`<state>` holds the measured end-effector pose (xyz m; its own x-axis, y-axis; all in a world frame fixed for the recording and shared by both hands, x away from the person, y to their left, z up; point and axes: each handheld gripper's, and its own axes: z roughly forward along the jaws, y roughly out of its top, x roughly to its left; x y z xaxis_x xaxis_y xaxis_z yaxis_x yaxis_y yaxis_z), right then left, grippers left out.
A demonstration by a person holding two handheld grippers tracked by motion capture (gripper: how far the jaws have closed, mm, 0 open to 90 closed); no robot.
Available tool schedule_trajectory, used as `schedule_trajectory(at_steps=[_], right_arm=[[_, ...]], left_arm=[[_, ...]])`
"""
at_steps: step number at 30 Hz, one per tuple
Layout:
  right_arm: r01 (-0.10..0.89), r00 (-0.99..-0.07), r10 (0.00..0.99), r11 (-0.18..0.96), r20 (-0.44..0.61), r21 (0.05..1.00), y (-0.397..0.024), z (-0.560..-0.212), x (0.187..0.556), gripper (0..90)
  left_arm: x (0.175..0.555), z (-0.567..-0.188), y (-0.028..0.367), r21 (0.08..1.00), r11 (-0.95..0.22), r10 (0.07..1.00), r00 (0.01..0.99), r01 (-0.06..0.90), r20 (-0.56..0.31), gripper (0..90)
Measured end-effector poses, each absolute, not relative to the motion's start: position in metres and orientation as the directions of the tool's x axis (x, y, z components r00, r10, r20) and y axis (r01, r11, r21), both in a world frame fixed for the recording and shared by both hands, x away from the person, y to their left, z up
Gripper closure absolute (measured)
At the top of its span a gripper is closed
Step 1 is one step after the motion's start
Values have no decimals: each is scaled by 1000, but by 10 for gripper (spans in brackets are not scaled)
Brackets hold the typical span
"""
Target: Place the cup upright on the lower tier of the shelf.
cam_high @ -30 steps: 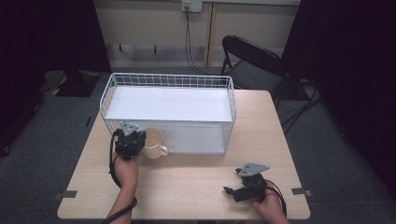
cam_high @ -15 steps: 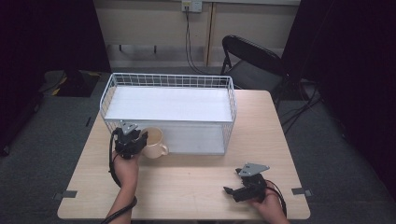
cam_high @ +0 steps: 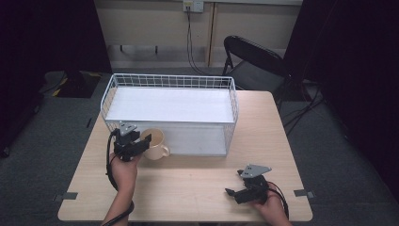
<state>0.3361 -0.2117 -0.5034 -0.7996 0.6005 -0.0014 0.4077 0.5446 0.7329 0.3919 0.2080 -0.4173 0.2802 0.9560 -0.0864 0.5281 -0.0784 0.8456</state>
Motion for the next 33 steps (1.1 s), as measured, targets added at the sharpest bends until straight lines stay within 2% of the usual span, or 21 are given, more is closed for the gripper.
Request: schedule_trajectory(at_steps=[5,6,17,27,33], right_arm=[[408,-800,601,545,-2,733,-212,-503,336,128],[408,-800,600,545,-2,733,-212,-503,336,128],[408,-800,601,545,-2,733,-212,-503,336,128],[408,-799,601,545,-1,733,-212,-503,336,128],[408,-800,601,545,-2,733,-212,-503,336,128]], left_arm=[[387,-413,210,848,-78,953,288,524,-90,446],[385,-411,210,853,-66,950,294,518,-105,412],[369,-408,212,859,-104,935,343,500,-87,317],[354,-419,218,854,-130,937,345,503,-60,267],[353,-437,207,845,-149,930,363,514,-57,253]])
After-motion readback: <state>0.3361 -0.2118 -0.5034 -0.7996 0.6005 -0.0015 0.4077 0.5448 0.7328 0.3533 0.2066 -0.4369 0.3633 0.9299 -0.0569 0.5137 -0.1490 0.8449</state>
